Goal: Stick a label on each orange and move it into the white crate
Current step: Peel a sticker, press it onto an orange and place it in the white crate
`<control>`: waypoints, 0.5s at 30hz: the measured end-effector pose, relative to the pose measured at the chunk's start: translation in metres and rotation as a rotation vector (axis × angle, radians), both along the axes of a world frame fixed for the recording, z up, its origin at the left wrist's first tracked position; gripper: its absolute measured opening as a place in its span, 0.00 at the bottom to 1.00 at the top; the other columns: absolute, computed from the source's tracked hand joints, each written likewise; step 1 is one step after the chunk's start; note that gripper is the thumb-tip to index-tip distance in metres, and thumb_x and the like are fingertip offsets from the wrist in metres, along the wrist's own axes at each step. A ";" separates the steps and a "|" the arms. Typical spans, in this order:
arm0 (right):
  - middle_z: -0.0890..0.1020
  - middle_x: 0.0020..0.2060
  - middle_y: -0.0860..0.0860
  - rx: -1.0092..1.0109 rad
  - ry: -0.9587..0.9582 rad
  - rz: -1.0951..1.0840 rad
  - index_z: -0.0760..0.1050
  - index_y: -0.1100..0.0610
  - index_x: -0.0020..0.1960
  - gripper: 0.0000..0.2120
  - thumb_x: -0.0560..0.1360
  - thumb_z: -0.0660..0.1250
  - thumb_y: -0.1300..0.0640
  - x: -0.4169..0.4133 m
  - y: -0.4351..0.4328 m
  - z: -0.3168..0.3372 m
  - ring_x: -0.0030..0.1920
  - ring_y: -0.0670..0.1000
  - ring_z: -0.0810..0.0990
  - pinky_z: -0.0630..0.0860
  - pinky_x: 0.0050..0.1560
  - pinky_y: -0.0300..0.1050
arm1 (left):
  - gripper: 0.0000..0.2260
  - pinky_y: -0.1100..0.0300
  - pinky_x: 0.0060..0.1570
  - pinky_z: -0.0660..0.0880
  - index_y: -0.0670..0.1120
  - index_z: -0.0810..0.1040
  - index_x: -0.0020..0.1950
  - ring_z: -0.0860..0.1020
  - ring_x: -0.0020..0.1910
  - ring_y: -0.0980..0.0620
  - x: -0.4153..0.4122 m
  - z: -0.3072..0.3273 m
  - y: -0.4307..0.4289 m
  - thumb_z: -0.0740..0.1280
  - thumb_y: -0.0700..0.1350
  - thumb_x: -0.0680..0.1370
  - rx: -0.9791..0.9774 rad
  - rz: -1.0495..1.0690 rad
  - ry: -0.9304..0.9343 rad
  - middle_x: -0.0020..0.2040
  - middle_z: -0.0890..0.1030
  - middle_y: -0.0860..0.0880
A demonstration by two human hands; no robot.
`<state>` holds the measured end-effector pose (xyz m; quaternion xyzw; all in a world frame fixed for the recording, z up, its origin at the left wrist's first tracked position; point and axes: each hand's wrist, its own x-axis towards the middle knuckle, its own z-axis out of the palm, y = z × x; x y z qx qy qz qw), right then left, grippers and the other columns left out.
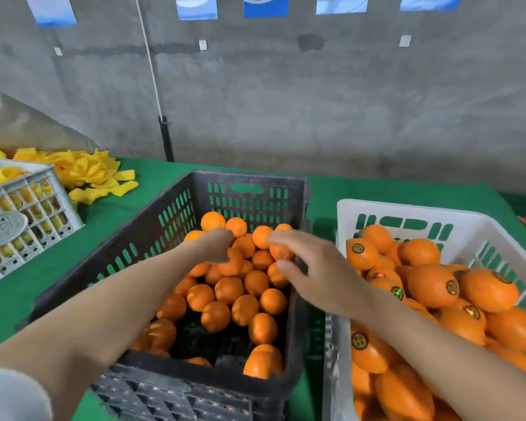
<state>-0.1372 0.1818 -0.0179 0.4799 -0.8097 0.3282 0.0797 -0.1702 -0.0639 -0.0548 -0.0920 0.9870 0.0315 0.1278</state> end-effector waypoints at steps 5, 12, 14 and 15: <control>0.73 0.65 0.49 0.107 -0.113 -0.014 0.70 0.55 0.68 0.16 0.80 0.58 0.58 0.020 -0.011 -0.021 0.65 0.45 0.67 0.57 0.61 0.25 | 0.32 0.53 0.60 0.72 0.47 0.53 0.79 0.64 0.71 0.40 -0.027 -0.043 -0.003 0.63 0.34 0.79 -0.444 -0.369 -0.281 0.78 0.51 0.44; 0.73 0.65 0.50 0.115 -0.175 -0.076 0.71 0.56 0.67 0.17 0.80 0.56 0.62 0.016 -0.015 -0.027 0.65 0.46 0.66 0.58 0.62 0.30 | 0.33 0.58 0.50 0.72 0.50 0.51 0.79 0.65 0.70 0.39 -0.035 -0.056 -0.006 0.63 0.35 0.79 -0.488 -0.288 -0.165 0.78 0.47 0.40; 0.74 0.64 0.52 0.113 -0.181 -0.085 0.72 0.57 0.65 0.16 0.80 0.56 0.63 0.014 -0.014 -0.028 0.64 0.48 0.68 0.60 0.63 0.33 | 0.33 0.56 0.47 0.76 0.51 0.56 0.77 0.73 0.62 0.40 -0.029 -0.037 -0.010 0.65 0.35 0.76 -0.302 -0.150 -0.058 0.75 0.53 0.39; 0.75 0.63 0.52 0.104 -0.178 -0.092 0.73 0.58 0.64 0.15 0.80 0.56 0.64 0.014 -0.014 -0.028 0.64 0.49 0.69 0.61 0.62 0.34 | 0.32 0.55 0.44 0.75 0.50 0.59 0.75 0.75 0.58 0.40 -0.023 -0.025 -0.012 0.68 0.36 0.75 -0.181 -0.103 0.056 0.71 0.60 0.39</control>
